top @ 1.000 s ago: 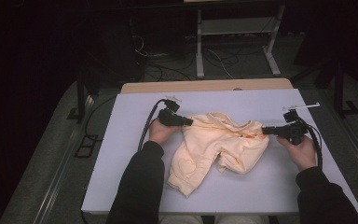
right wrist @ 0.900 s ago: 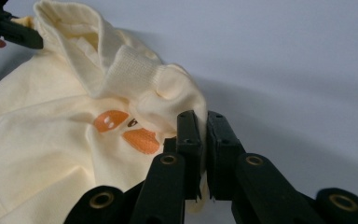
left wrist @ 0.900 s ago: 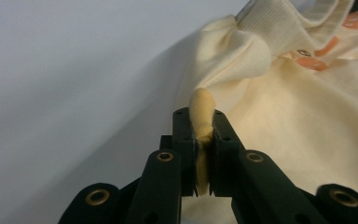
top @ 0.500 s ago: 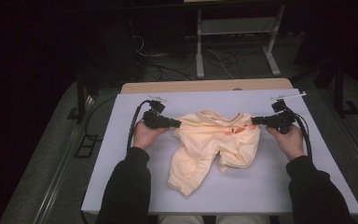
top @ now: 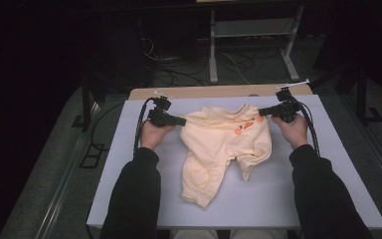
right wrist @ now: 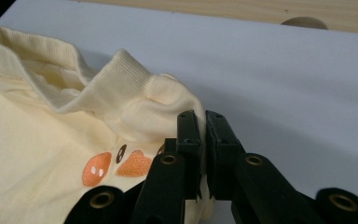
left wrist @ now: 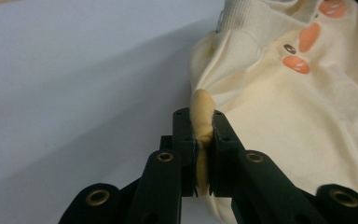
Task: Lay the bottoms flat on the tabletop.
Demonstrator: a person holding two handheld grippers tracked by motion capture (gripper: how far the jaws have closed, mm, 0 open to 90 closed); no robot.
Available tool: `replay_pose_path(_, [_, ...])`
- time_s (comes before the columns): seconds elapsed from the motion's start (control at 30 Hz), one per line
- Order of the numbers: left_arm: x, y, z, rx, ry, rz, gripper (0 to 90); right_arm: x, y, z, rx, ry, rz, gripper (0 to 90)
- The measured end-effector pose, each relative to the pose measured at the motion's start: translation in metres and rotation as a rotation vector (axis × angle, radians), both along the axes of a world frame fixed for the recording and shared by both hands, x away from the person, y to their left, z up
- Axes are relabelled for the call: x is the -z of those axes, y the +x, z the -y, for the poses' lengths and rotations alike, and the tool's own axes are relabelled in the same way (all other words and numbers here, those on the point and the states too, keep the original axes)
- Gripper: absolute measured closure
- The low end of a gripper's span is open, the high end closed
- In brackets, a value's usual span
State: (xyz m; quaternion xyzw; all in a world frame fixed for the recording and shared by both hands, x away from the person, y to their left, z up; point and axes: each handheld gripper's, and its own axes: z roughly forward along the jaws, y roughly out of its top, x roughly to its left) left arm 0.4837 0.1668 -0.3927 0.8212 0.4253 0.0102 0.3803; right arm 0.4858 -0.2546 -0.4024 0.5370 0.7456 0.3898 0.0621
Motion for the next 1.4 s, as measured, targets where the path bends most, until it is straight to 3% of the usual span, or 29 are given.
replay_pose_path(0.27, [0.004,0.015,-0.005,-0.073,0.002,-0.042,82.1,-0.008,0.014,-0.006,0.020,-0.021,0.024,84.2])
replay_pose_path(0.4, [0.012,0.015,-0.014,-0.098,-0.008,-0.077,82.3,-0.005,0.015,-0.012,-0.003,-0.070,0.023,84.2])
replay_pose_path(0.53, [0.023,0.013,-0.018,-0.128,-0.025,-0.093,82.5,0.013,0.016,-0.014,0.021,-0.073,-0.054,84.2])
replay_pose_path(0.6, [0.027,0.014,-0.018,-0.136,-0.027,-0.093,82.5,0.021,0.017,-0.013,0.056,-0.035,-0.096,84.1])
replay_pose_path(0.73, [0.029,0.017,-0.017,-0.159,-0.043,-0.087,82.5,0.028,0.019,-0.009,0.100,0.024,-0.121,83.7])
replay_pose_path(0.8, [0.032,0.020,-0.016,-0.178,-0.051,-0.094,82.5,0.029,0.020,-0.011,0.106,0.015,-0.114,83.6])
replay_pose_path(1.0, [0.047,0.025,-0.010,-0.205,-0.010,-0.108,81.8,0.033,0.024,-0.018,0.125,-0.025,-0.070,83.1])
replay_pose_path(1.13, [0.050,0.026,-0.004,-0.215,0.023,-0.088,80.6,0.038,0.026,-0.023,0.131,-0.062,-0.053,83.1])
replay_pose_path(1.4, [0.043,0.028,-0.002,-0.259,0.025,-0.041,81.3,0.030,0.033,-0.034,0.154,-0.164,0.001,84.0])
